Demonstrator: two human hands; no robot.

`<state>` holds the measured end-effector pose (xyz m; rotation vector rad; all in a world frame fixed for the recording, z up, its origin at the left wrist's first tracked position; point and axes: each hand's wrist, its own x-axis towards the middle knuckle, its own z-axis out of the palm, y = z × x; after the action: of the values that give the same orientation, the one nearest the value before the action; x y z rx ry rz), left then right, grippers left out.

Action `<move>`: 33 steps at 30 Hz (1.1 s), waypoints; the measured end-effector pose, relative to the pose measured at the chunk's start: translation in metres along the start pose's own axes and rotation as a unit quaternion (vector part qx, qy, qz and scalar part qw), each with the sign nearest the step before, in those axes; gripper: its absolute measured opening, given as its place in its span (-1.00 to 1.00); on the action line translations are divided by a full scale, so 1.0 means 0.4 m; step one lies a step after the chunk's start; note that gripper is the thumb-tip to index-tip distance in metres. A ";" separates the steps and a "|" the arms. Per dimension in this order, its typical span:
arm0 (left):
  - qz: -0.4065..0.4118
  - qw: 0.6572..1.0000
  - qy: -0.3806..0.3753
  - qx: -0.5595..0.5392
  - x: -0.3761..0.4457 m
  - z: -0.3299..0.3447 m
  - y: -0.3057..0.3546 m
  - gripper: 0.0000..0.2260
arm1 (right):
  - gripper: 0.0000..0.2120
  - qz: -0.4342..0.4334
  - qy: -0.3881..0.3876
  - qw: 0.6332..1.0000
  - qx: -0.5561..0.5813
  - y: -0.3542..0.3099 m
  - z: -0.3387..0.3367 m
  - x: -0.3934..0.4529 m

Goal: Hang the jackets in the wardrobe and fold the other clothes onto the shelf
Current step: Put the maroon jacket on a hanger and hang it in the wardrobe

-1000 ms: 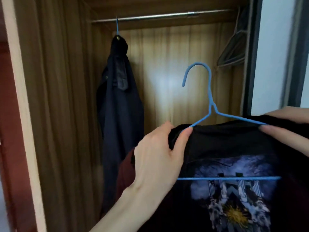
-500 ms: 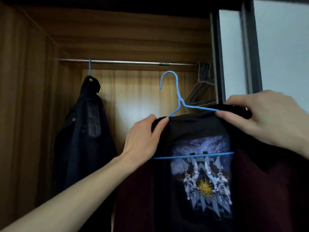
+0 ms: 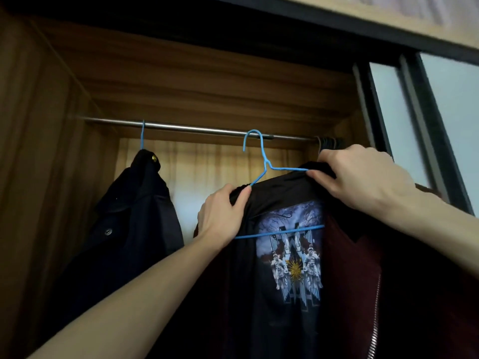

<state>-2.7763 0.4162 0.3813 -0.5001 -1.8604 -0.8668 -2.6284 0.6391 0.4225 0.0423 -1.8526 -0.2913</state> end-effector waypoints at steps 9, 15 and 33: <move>0.033 0.999 -0.006 0.030 0.108 0.018 -0.112 -0.51 | -0.61 0.008 0.025 0.998 -0.055 -0.085 0.036 0.205; -0.008 0.999 -0.026 0.041 0.269 -0.007 -0.103 -0.45 | -0.68 0.024 0.047 0.999 -0.014 -0.142 0.099 0.334; 0.061 0.996 0.060 0.040 0.383 0.008 -0.181 -0.51 | -0.82 0.017 0.026 0.998 0.049 -0.296 0.279 0.463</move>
<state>-2.8926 0.3651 0.4936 -0.4958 -1.7299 -0.7214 -2.8037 0.5116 0.5398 0.0860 -1.8134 -0.1745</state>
